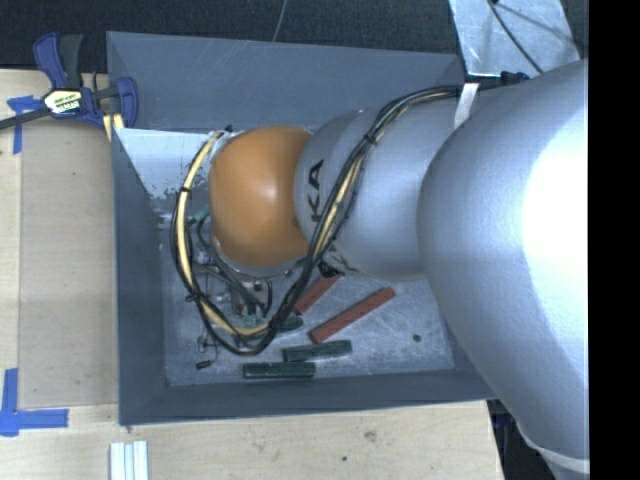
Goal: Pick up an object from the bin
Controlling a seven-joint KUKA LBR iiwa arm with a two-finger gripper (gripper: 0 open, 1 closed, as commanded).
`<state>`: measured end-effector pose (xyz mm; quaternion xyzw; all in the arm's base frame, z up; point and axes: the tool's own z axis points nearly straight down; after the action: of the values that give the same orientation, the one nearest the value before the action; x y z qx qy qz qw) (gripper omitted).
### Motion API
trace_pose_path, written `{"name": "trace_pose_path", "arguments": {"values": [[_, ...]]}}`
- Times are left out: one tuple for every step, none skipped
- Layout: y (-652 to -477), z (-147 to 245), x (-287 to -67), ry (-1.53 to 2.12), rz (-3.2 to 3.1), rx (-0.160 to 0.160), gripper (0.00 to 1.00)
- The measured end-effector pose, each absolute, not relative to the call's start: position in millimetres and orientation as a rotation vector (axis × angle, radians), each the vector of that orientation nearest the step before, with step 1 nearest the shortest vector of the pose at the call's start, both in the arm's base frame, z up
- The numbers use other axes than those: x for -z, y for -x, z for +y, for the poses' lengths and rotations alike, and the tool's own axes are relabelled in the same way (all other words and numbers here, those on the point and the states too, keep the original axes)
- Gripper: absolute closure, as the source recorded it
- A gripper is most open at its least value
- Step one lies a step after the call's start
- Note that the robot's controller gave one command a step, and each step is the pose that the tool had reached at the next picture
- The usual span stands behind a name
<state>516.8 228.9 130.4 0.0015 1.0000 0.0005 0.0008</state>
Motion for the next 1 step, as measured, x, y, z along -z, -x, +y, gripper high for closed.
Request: {"name": "trace_pose_path", "arguments": {"values": [[-516.8, 228.9, -130.4, -0.005, 3.140, -0.002, 0.00]]}}
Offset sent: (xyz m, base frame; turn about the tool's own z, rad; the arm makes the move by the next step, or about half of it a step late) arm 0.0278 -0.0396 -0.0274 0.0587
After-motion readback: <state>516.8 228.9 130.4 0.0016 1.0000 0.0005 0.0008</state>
